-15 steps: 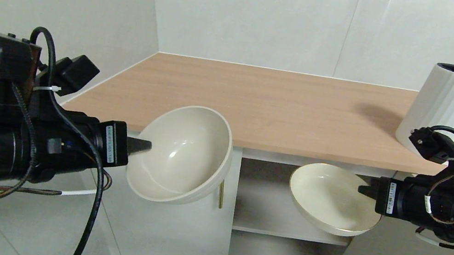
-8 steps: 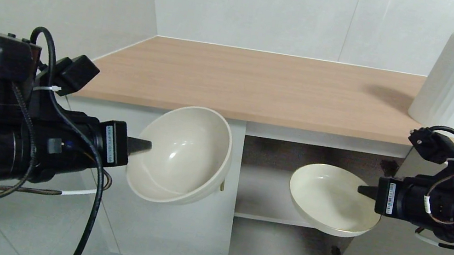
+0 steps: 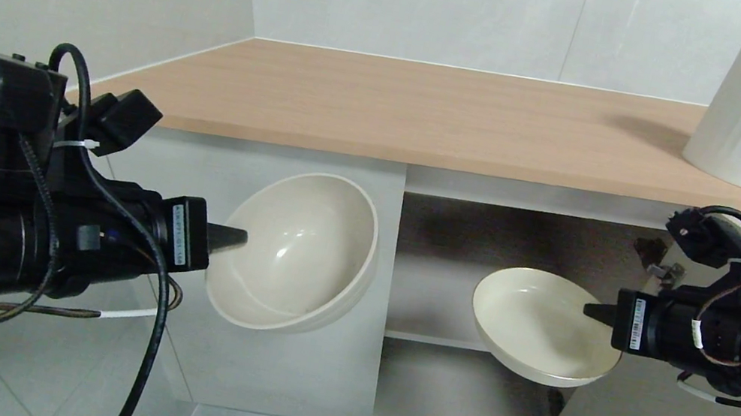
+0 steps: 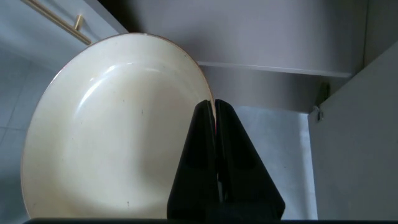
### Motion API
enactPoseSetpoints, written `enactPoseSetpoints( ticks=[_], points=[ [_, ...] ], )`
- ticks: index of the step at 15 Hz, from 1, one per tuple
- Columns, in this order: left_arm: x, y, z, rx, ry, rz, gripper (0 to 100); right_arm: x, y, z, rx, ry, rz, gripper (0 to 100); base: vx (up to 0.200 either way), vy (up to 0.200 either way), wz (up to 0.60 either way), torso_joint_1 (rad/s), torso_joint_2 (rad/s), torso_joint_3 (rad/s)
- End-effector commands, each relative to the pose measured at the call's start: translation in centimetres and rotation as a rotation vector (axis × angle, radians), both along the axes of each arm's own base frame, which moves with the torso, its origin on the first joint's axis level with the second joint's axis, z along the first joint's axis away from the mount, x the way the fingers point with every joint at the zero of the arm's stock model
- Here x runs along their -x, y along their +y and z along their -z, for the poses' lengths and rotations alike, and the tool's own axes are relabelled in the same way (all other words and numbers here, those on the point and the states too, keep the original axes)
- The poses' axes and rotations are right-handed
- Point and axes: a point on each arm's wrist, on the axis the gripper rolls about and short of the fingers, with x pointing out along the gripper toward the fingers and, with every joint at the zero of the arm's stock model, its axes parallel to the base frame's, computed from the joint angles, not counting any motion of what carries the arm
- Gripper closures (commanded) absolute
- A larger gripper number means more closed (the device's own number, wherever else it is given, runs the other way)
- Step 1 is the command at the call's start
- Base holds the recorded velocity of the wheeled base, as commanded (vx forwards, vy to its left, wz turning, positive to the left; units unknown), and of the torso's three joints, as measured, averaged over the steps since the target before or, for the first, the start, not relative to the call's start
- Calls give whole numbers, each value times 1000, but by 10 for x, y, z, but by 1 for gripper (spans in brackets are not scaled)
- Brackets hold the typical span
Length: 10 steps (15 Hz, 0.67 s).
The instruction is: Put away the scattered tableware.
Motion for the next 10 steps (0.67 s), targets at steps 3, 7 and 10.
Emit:
enactPoseSetpoints(
  ticks=[3,7,10],
  points=[
    [0,0,0,0,2,1,100,-3,2,3,4,10,0,100,0,0,0,0,0,0],
    [-3,-2,4,-5,14,2,100,-41,26,45,42,58,-30,100,0,0,0,0,0,0],
    [-5,-3,6,-10,24,2,100,-92,50,93,50,38,0,100,0,0,0,0,0,0]
  ],
)
